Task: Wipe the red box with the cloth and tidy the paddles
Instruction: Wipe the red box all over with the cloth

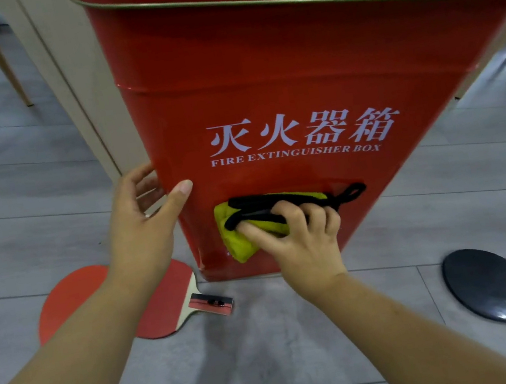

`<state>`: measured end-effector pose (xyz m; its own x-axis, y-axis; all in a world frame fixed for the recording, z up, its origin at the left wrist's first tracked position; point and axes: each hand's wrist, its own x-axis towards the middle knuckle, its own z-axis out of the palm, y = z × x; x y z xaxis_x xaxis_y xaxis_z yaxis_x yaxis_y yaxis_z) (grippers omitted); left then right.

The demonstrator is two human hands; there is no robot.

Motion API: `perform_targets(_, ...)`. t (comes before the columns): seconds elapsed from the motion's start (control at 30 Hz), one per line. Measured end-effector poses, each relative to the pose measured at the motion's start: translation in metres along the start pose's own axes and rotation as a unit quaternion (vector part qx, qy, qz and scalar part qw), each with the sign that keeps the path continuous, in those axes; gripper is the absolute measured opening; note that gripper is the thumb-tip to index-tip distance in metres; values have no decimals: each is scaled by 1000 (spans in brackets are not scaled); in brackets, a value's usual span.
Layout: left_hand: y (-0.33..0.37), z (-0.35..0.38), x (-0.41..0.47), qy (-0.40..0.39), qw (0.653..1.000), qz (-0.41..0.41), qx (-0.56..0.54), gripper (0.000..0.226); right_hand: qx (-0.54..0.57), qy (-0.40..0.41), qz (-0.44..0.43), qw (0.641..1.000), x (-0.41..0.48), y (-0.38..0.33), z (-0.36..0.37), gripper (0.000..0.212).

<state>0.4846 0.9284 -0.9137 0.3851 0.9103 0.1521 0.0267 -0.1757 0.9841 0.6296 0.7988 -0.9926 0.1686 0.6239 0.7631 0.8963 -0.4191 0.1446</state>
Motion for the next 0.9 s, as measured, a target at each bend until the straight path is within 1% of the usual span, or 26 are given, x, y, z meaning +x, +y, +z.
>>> perform_targets(0.07, -4, 5, -4, 13, 1000, -3, 0, 40, -5, 9, 16, 1000, -1, 17, -3, 50)
perform_targets(0.17, -8, 11, -7, 39, 999, 1, 7, 36, 3, 11, 56, 998, -4, 37, -8, 52)
perform_targets(0.33, -14, 21, -12, 70, 997, -5, 21, 34, 76, 12, 132, 988, -15, 71, -13, 54)
perform_targets(0.43, -20, 24, -13, 87, 995, -8, 57, 38, 133, 2, 196, 972, -25, 83, -15, 67)
perform_targets(0.5, -24, 25, -14, 95, 992, -7, 80, 45, 177, -14, 251, 951, -32, 81, -17, 74)
perform_targets(0.6, -26, 29, -15, 108, 990, -2, 91, 47, 253, -25, 340, 906, -37, 76, -17, 65)
perform_targets(0.67, -26, 30, -16, 112, 990, -4, 90, 46, 273, -13, 373, 887, -37, 73, -15, 64)
perform_targets(0.77, -26, 29, -15, 115, 989, 1, 95, 44, 273, -5, 398, 876, -36, 65, -10, 61)
perform_targets(0.9, -22, 25, -13, 111, 989, -2, 101, 40, 267, -2, 402, 876, -33, 47, -4, 57)
